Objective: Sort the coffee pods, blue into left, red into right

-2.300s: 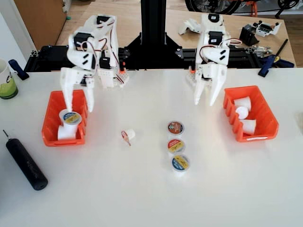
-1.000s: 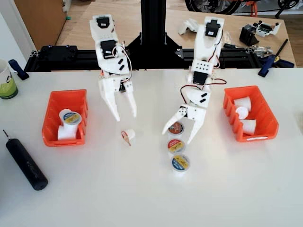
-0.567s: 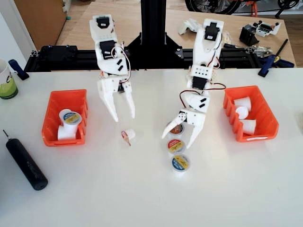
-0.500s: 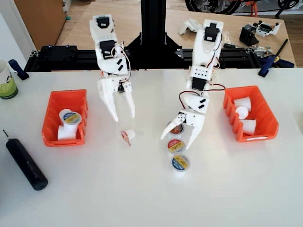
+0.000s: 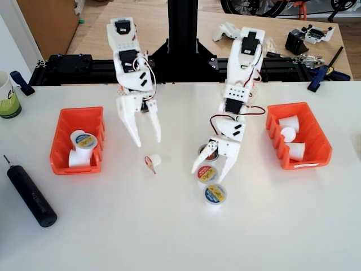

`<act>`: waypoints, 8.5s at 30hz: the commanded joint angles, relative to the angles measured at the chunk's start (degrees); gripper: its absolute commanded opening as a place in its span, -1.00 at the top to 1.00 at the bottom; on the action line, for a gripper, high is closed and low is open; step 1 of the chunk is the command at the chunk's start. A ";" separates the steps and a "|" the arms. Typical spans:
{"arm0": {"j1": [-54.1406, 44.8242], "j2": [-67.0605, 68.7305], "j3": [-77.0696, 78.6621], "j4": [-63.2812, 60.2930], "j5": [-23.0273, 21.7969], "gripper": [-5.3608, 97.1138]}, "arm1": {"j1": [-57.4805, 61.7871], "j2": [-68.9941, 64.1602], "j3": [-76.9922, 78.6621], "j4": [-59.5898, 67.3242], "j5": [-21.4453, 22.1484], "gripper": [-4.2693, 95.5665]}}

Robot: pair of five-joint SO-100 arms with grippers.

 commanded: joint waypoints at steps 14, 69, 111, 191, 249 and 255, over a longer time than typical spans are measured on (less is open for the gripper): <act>-1.41 -4.92 -2.55 -5.45 2.90 0.51 | 0.88 0.79 -6.86 2.55 -1.23 0.49; -0.44 -4.66 -2.64 -5.27 1.76 0.54 | 2.02 -7.91 -10.02 -5.80 -2.46 0.48; -0.35 -4.31 -2.29 -5.01 1.76 0.56 | 2.37 -16.70 -19.69 -9.76 -2.55 0.35; -12.04 -93.16 -95.62 -20.92 16.79 0.31 | -42.89 29.88 -36.83 69.96 34.63 0.54; -5.27 -92.72 -119.09 25.58 34.37 0.07 | -38.58 45.26 -1.05 53.88 42.89 0.09; -5.10 -92.72 -118.83 37.35 34.37 0.04 | -37.53 45.26 -1.14 54.23 42.28 0.09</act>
